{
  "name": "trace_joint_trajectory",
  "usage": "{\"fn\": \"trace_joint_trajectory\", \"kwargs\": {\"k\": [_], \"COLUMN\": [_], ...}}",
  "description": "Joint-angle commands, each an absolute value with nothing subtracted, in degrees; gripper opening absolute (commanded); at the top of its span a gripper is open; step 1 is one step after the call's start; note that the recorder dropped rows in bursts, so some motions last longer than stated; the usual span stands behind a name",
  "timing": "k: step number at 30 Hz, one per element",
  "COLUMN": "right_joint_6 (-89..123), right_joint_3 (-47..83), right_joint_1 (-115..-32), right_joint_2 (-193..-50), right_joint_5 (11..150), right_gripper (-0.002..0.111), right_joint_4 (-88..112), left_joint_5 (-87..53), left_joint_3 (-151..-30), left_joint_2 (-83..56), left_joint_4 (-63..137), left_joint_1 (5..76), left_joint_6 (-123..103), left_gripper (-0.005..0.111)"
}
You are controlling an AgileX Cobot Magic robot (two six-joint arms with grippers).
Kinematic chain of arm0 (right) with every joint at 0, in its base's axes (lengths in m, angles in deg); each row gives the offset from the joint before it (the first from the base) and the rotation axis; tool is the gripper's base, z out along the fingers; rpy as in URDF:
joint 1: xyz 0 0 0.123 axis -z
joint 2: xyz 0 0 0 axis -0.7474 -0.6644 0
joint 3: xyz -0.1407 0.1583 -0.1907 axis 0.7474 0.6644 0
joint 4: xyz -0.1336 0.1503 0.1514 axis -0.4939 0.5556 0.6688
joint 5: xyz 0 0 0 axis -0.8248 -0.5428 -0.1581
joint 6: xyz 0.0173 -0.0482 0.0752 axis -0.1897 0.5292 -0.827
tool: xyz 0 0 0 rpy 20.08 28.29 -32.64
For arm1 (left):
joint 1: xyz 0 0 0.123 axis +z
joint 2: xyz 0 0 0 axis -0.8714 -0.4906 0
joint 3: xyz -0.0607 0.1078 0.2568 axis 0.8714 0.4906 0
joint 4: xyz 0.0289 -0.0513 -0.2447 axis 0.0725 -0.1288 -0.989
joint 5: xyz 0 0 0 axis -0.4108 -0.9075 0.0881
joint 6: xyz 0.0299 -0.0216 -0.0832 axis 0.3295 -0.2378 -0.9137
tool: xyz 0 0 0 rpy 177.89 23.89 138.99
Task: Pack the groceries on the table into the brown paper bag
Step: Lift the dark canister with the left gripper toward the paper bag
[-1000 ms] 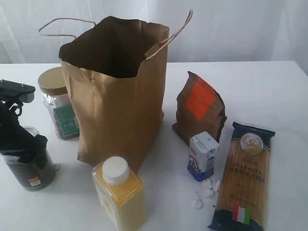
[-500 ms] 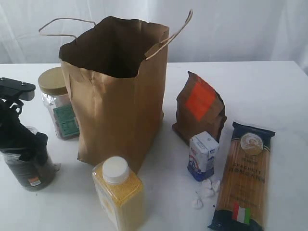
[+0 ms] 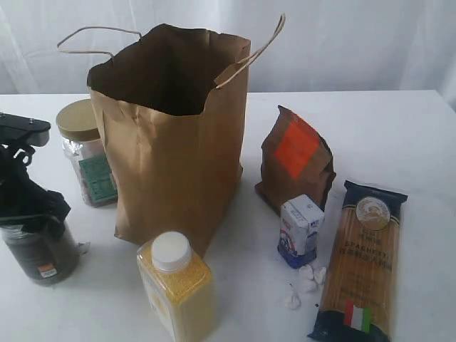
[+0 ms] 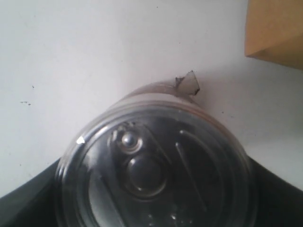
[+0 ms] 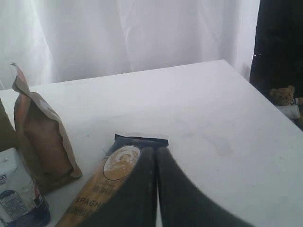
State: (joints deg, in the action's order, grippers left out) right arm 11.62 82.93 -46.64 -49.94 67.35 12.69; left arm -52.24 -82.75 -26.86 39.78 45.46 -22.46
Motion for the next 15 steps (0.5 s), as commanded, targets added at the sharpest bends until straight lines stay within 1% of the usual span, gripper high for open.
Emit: {"fn": "trace_joint_trajectory", "kwargs": {"k": [1,9,15], "right_joint_6": [10.63,10.63,10.63], "right_joint_3": [83.25,83.25,83.25], "right_joint_1": [-46.85,-46.85,-46.85], "right_joint_2": [-49.78,-49.78,-49.78], "right_joint_5": [67.74,67.74,67.74], "right_gripper": [0.000,0.000,0.000], "right_joint_4": [12.74,12.74,12.74], "left_joint_5": [-58.94,-68.54,-72.25], "left_joint_3": [-87.67,-100.55,-112.09], "left_joint_2": [-21.24,-9.03,-6.34], "left_joint_4": [39.86,39.27,30.56], "left_joint_1": [45.66,45.66,45.66], "left_joint_6": [-21.25,-19.48,-13.70], "left_gripper": [0.000,0.000,0.000]}}
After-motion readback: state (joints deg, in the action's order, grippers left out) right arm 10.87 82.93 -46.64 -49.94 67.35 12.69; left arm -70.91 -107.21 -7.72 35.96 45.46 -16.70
